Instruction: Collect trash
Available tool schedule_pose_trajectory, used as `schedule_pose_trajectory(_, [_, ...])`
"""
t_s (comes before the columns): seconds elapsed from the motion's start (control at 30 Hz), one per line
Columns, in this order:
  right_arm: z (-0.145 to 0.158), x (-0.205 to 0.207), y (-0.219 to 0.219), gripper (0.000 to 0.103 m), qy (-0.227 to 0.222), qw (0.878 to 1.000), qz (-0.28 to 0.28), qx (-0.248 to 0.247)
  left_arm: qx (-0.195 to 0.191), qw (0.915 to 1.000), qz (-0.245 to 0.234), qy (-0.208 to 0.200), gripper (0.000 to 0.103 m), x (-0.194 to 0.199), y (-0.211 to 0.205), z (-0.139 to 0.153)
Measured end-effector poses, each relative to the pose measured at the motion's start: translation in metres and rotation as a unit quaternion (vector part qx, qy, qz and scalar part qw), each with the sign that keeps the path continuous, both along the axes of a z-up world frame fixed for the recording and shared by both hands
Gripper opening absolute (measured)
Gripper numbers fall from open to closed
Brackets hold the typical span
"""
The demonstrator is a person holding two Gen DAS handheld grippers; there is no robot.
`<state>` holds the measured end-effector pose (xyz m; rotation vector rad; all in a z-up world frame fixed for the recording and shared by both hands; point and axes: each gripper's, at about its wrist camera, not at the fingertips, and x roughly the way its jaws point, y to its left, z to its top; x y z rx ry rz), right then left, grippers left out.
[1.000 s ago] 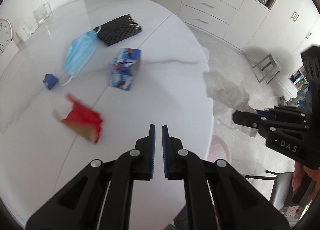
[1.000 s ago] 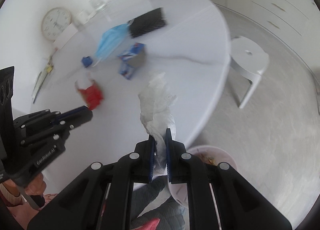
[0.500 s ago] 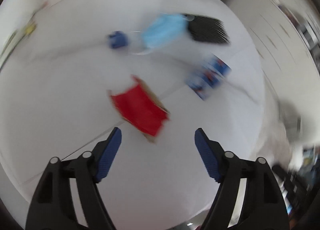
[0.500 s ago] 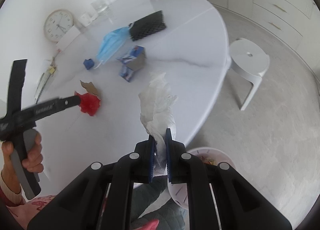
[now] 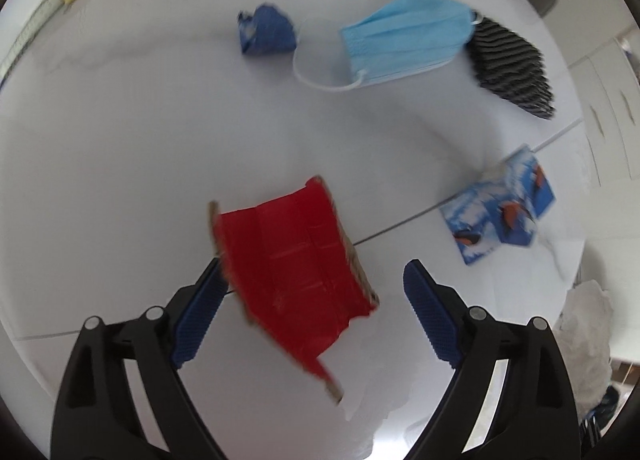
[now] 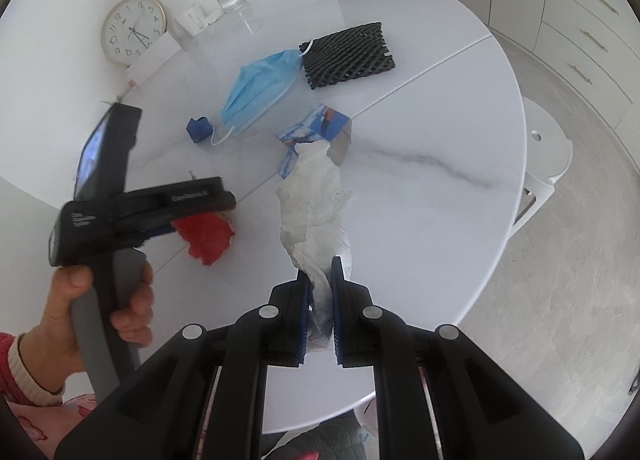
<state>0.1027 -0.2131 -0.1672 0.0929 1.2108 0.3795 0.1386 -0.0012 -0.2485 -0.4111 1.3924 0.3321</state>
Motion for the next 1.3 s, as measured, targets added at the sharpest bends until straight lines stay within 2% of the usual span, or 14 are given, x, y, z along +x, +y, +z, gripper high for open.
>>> schedule_pose_trajectory(0.03, [-0.001,0.004,0.002,0.011,0.002,1.000,0.001,-0.001,-0.003,1.0000,0.004,0.003,0.084,0.001,0.001,-0.002])
schedule_pose_trajectory(0.1, [-0.002,0.010,0.007,0.011,0.005,1.000,0.005,-0.003,-0.009,0.9998,0.016,0.010,0.068,0.003,0.005,-0.006])
schedule_pose_trajectory(0.17, [-0.004,0.014,0.011,0.011,0.006,1.000,0.009,-0.006,-0.006,0.9996,0.024,0.009,0.059,0.003,0.009,-0.006])
schedule_pose_trajectory(0.33, [-0.006,0.019,0.019,0.011,0.010,1.000,0.019,-0.009,-0.013,0.9993,0.034,0.003,0.049,0.004,0.014,0.002])
schedule_pose_trajectory(0.4, [-0.006,0.019,0.021,0.011,0.011,1.000,0.023,-0.011,-0.006,0.9996,0.028,-0.005,0.042,0.004,0.013,0.008])
schedule_pose_trajectory(0.77, [0.000,0.006,0.018,0.011,0.002,1.000,0.025,-0.013,-0.003,0.9998,0.002,-0.020,0.033,0.013,0.017,0.029])
schedule_pose_trajectory(0.93, [0.007,-0.003,0.007,0.011,-0.008,1.000,0.017,-0.011,0.015,0.9988,-0.022,-0.040,0.031,0.016,0.009,0.053])
schedule_pose_trajectory(1.0, [0.012,-0.011,0.000,0.011,-0.014,1.000,0.011,-0.011,0.012,0.9981,-0.039,-0.046,0.031,0.017,0.002,0.066])
schedule_pose_trajectory(1.13, [0.018,-0.032,-0.022,0.011,-0.022,1.000,-0.006,-0.013,0.020,0.9921,-0.108,-0.062,0.031,0.013,-0.019,0.100])
schedule_pose_trajectory(1.23, [0.021,-0.057,-0.050,0.011,-0.024,0.999,-0.030,-0.016,0.025,0.9804,-0.177,-0.082,0.031,-0.005,-0.058,0.106])
schedule_pose_trajectory(1.3, [0.021,-0.075,-0.069,0.011,-0.024,0.998,-0.046,-0.018,0.012,0.9705,-0.224,-0.090,0.031,-0.025,-0.091,0.113])
